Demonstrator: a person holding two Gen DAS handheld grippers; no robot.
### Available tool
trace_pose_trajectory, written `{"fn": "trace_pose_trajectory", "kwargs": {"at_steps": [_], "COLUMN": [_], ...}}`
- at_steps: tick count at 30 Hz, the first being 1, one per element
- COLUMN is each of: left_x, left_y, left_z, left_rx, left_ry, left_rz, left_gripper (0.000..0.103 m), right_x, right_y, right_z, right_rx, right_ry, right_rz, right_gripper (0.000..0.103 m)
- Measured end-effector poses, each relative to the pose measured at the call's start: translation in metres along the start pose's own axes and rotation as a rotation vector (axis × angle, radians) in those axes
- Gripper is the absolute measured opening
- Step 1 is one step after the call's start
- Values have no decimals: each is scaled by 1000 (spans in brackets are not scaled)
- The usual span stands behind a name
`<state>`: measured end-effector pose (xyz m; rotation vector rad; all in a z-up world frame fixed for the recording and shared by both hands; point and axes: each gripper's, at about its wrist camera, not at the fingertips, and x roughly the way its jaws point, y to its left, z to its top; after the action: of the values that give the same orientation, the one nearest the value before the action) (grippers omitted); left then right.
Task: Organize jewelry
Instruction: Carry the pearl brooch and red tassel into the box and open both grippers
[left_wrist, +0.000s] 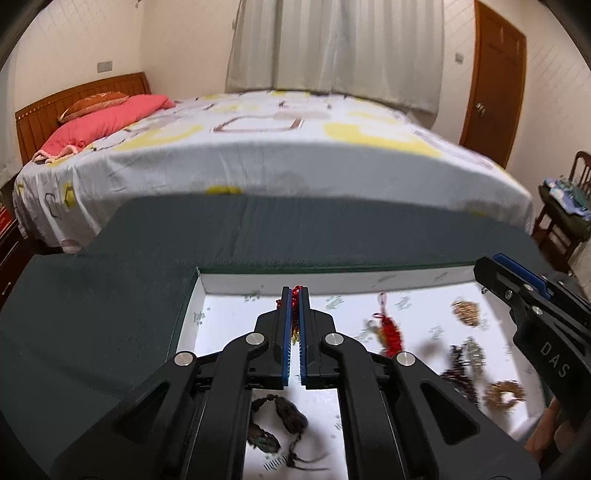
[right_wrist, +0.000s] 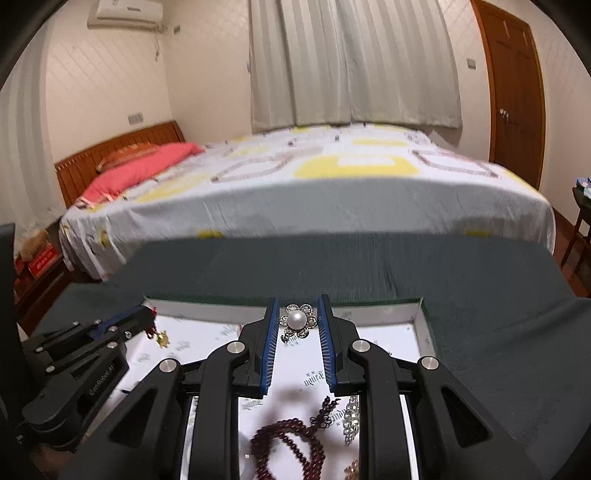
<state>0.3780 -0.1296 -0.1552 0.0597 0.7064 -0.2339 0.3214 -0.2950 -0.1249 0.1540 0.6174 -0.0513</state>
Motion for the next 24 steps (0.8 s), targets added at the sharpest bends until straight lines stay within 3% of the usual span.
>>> {"fn": "trace_pose_trajectory", "kwargs": {"at_steps": [9,24], "left_x": [22,43], "left_y": [-1,-3], "left_z": [-1,0], "left_rx": [17,27], "left_ry": [74,154], "left_rz": [22,0], "left_gripper": [4,6], "right_x": [29,51], "right_y": [-1,-4], "right_z": [-1,-1], "right_rx": [1,-1], "right_ry": [138,239], "right_rz": [-20,-12], "right_gripper": [22,24]}}
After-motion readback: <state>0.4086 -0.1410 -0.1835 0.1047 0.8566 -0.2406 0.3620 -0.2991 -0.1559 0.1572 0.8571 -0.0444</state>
